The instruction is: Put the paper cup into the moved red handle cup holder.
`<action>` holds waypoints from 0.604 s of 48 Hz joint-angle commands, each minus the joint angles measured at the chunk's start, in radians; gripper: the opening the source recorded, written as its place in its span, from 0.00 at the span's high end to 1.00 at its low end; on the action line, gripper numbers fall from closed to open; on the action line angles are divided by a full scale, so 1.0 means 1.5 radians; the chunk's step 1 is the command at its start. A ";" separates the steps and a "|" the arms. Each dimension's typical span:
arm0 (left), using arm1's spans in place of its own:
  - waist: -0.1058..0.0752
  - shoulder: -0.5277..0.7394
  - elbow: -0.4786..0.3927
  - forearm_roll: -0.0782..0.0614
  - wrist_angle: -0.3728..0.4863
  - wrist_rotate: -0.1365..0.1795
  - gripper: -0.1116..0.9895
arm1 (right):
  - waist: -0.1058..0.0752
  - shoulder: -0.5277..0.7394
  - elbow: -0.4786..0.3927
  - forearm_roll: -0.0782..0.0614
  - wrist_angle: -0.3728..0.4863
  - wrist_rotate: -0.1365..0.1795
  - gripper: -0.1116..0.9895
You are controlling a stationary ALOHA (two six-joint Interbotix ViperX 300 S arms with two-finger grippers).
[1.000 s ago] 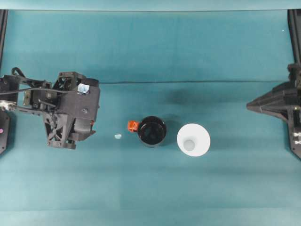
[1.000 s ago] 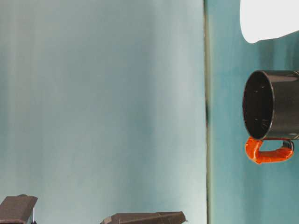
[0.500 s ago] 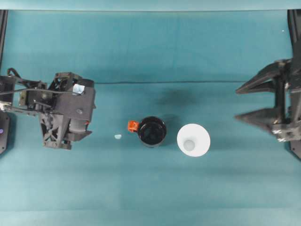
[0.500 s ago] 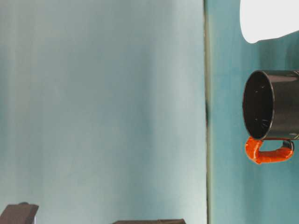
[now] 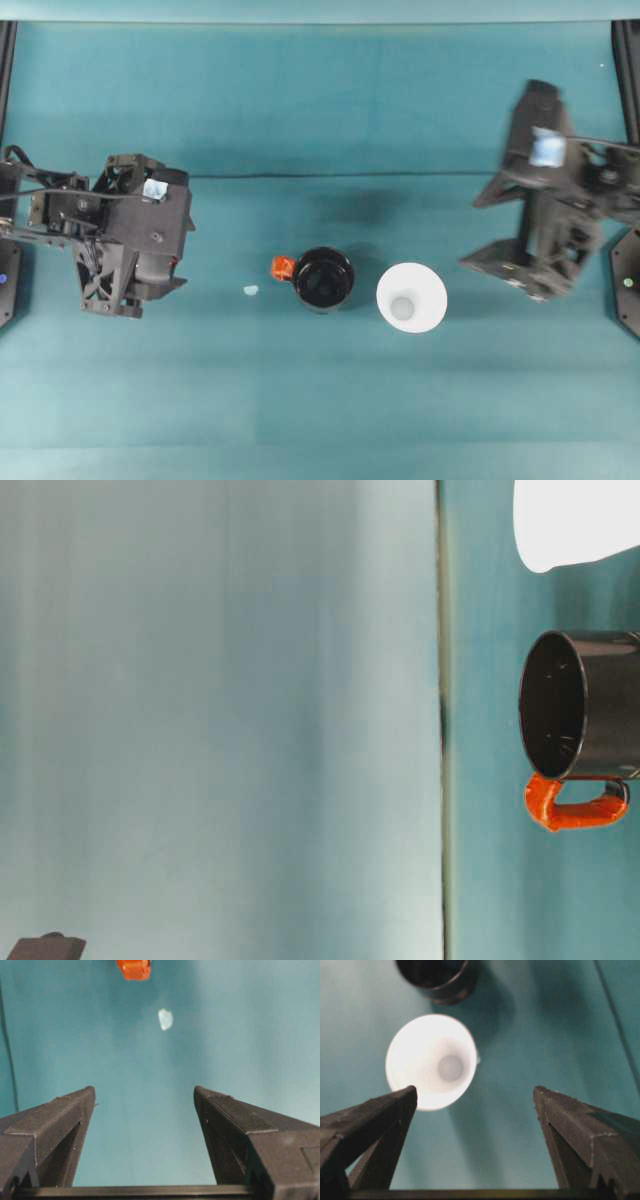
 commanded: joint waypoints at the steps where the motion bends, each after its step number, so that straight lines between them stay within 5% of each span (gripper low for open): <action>1: -0.001 -0.008 -0.005 0.003 -0.003 -0.001 0.13 | -0.008 0.103 -0.037 -0.002 0.003 0.004 0.11; 29: -0.001 -0.007 -0.005 0.001 -0.003 -0.002 0.13 | 0.005 0.235 -0.045 0.006 -0.017 0.003 0.12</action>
